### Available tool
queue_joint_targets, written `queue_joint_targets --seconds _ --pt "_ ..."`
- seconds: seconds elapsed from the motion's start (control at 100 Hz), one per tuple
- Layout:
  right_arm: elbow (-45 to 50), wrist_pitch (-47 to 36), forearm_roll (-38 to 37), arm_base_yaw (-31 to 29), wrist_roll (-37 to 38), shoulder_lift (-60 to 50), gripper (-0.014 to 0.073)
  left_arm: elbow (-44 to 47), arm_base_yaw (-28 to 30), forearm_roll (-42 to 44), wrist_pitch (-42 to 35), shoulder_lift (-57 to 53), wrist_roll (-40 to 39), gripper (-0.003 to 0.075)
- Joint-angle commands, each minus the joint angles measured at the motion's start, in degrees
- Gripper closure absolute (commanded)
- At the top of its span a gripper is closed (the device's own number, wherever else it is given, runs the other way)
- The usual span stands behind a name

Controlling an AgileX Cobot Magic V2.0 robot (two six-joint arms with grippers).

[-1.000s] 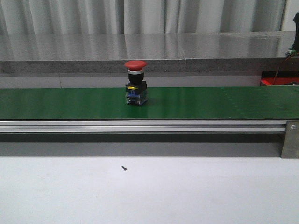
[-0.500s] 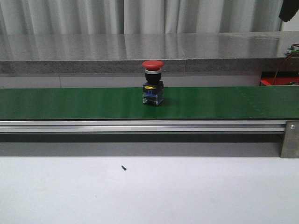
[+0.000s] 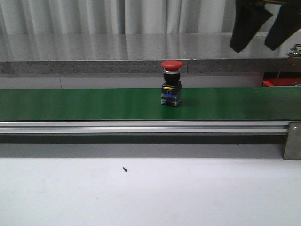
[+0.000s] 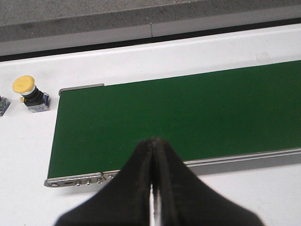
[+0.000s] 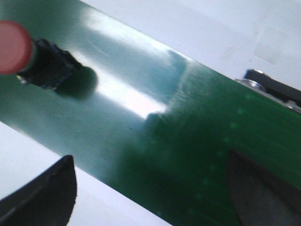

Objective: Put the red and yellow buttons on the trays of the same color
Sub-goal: 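Lower the right gripper onto the second red button and grasp it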

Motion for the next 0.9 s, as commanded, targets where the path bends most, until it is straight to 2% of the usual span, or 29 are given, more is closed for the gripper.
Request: queue_joint_targets --seconds 0.0,0.35,0.81,0.89 --pt "-1.15 -3.94 1.25 2.51 -0.34 -2.32 -0.0040 -1.52 -0.32 -1.29 -3.80 -0.44 0.03 0.0740" --pt "-1.15 -10.57 1.25 9.77 -0.34 0.03 -0.0040 -1.52 -0.32 -1.29 -3.80 -0.44 0.03 0.0740" --pt "-1.15 -14.21 1.24 10.35 -0.34 6.59 -0.0039 -1.52 -0.32 -1.29 -3.80 -0.44 0.03 0.0740" --pt "-1.15 -14.15 1.24 10.35 0.15 7.19 0.0014 -1.52 -0.32 -1.29 -3.80 -0.44 0.03 0.0740"
